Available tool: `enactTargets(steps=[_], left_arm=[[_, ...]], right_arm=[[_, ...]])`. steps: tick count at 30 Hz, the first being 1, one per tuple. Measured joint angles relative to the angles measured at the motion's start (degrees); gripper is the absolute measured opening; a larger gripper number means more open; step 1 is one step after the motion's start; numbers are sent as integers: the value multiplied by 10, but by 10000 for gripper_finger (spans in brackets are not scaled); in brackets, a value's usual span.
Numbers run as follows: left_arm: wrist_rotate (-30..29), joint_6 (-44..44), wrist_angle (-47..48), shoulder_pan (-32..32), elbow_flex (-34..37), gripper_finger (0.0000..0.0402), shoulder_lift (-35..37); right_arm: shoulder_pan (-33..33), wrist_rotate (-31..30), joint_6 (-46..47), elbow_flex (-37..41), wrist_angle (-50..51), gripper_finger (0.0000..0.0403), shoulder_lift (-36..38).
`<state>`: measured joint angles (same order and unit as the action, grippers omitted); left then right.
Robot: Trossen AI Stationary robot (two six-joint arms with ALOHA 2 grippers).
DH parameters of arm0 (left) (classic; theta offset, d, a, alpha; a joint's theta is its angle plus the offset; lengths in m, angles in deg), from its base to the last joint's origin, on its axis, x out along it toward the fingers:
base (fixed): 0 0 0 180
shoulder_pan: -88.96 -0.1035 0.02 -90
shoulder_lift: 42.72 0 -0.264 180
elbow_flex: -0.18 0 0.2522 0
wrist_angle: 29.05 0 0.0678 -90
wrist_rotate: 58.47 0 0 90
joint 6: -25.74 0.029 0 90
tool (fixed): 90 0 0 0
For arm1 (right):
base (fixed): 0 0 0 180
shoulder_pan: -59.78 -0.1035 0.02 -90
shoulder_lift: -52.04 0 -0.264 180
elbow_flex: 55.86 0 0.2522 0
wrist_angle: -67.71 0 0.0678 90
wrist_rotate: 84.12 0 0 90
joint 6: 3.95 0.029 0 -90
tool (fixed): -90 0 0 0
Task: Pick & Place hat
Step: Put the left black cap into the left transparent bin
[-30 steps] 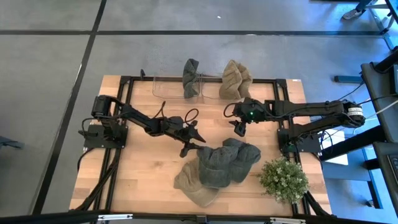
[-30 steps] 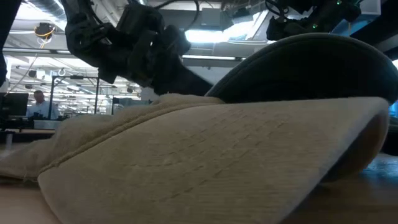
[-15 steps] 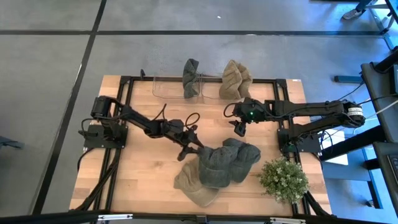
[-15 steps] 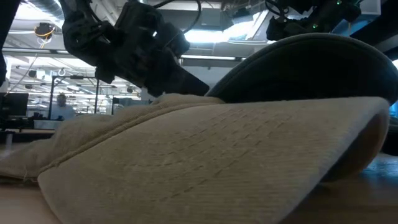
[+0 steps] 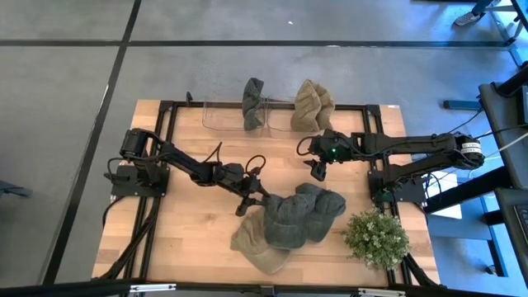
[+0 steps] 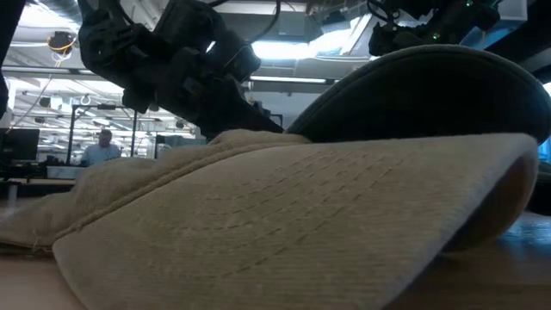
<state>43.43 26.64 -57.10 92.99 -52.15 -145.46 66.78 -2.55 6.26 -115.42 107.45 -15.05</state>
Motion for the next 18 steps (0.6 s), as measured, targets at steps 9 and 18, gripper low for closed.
enactTargets(steps=[9,18], left_arm=[[0,31,1,1,0,65,0],[-4,143,0,0,-1,4,0]], right_arm=[[0,-1,3,0,0,252,0],[0,31,115,0,0,252,0]])
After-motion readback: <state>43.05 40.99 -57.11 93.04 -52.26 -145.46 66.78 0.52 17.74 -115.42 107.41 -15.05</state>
